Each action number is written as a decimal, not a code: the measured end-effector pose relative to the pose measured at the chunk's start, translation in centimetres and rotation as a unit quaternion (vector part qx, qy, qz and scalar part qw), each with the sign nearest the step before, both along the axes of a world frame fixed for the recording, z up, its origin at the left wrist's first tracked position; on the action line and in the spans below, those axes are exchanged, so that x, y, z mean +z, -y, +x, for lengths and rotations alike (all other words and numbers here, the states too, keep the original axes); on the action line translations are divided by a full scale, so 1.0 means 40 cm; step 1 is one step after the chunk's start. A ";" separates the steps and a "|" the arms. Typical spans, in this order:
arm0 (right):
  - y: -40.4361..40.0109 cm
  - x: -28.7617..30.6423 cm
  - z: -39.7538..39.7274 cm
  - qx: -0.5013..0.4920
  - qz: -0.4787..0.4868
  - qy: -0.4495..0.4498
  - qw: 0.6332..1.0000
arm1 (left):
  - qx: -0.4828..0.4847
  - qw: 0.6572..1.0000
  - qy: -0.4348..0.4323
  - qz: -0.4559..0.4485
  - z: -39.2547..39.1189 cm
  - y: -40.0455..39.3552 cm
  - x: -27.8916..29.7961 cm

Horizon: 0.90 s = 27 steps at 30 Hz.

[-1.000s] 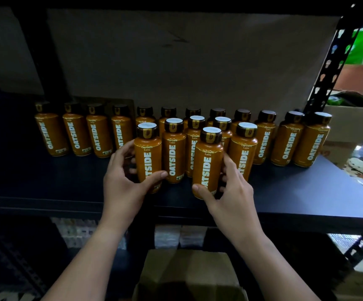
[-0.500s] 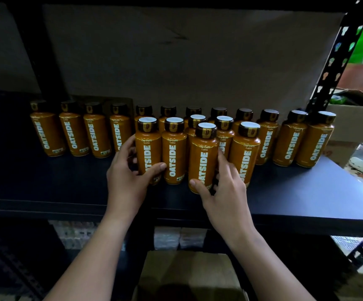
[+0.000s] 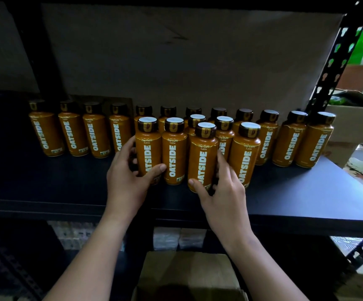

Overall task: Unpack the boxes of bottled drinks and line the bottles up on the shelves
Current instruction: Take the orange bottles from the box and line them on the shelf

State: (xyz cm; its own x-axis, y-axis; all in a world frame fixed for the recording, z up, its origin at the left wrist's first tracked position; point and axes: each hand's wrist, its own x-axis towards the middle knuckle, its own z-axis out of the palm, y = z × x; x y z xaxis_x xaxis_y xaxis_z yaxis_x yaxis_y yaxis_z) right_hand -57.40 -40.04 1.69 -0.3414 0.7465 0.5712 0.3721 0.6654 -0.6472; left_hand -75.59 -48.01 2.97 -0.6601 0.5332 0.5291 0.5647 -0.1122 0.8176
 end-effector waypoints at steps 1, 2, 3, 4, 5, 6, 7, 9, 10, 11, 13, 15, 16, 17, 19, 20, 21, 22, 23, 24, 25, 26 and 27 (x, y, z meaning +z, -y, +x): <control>-0.001 -0.002 -0.001 -0.001 0.001 0.001 1.000 | -0.001 1.000 0.001 0.000 -0.003 0.001 -0.001; -0.002 -0.003 -0.002 -0.003 0.003 0.001 1.000 | -0.001 1.000 0.003 -0.001 -0.005 0.002 -0.002; -0.003 -0.005 -0.002 -0.005 0.008 0.001 1.000 | 0.000 1.000 0.004 -0.001 -0.007 0.003 -0.003; -0.004 -0.006 -0.003 -0.006 0.012 0.001 1.000 | 0.002 1.000 0.004 -0.002 -0.008 0.004 -0.003; -0.004 -0.006 -0.002 -0.007 0.016 0.001 1.000 | 0.005 1.000 0.002 -0.003 -0.008 0.004 -0.004; -0.004 -0.007 -0.002 -0.010 0.019 0.002 1.000 | 0.008 1.000 0.001 -0.004 -0.007 0.004 -0.003; -0.004 -0.007 -0.002 -0.013 0.021 0.004 1.000 | 0.009 1.000 0.000 -0.004 -0.006 0.004 -0.003; -0.005 -0.008 -0.002 -0.015 0.025 0.005 1.000 | 0.007 1.000 0.001 -0.003 -0.004 0.002 -0.002; -0.005 -0.009 -0.003 -0.015 0.025 0.004 1.000 | 0.007 1.000 0.001 -0.004 -0.003 0.002 -0.001; -0.005 -0.010 -0.003 -0.013 0.024 0.003 1.000 | 0.008 1.000 0.001 -0.005 -0.002 0.002 0.000; -0.004 -0.011 -0.001 -0.012 0.023 0.001 1.000 | 0.010 1.000 0.004 -0.008 -0.001 0.002 0.000; -0.002 -0.012 0.003 -0.006 0.022 -0.002 1.000 | 0.018 1.000 0.004 -0.011 0.000 0.005 -0.001; -0.001 -0.012 0.005 -0.001 0.021 -0.007 1.000 | 0.022 1.000 0.004 -0.012 0.002 0.008 -0.001; 0.002 -0.012 0.009 0.003 0.018 -0.015 1.000 | 0.026 1.000 0.007 -0.013 0.005 0.012 -0.002; 0.006 -0.012 0.016 0.005 0.017 -0.034 0.999 | 0.027 0.999 0.015 -0.010 0.012 0.025 -0.001; 0.009 -0.012 0.021 0.004 0.023 -0.040 0.999 | 0.025 0.999 0.018 -0.009 0.016 0.033 0.000; 0.015 -0.013 0.027 0.004 0.032 -0.043 0.999 | 0.024 0.999 0.023 -0.007 0.023 0.044 0.000; 0.021 -0.017 0.033 0.005 0.045 -0.044 0.998 | 0.024 0.999 0.027 -0.003 0.028 0.056 -0.001; 0.030 -0.023 0.042 0.008 0.061 -0.045 0.997 | 0.025 0.999 0.030 0.006 0.036 0.070 -0.003; 0.040 -0.030 0.051 0.011 0.081 -0.045 0.996 | 0.026 0.999 0.030 0.018 0.045 0.085 -0.008; 0.050 -0.039 0.062 0.014 0.104 -0.047 0.993 | 0.028 0.999 0.027 0.034 0.057 0.102 -0.015; 0.060 -0.052 0.073 0.017 0.133 -0.051 0.990 | 0.031 0.998 0.018 0.054 0.071 0.119 -0.024; 0.066 -0.064 0.083 0.022 0.168 -0.054 0.984 | 0.034 0.997 0.003 0.075 0.084 0.130 -0.033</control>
State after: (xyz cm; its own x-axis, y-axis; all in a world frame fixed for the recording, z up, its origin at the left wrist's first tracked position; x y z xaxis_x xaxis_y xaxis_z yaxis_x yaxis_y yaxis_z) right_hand -54.10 -42.66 -0.88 -0.2931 0.4958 0.8175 0.2797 0.8621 -0.4226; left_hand -72.22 -53.21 1.65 -0.6952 0.4026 0.5955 0.5708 -0.1944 0.7978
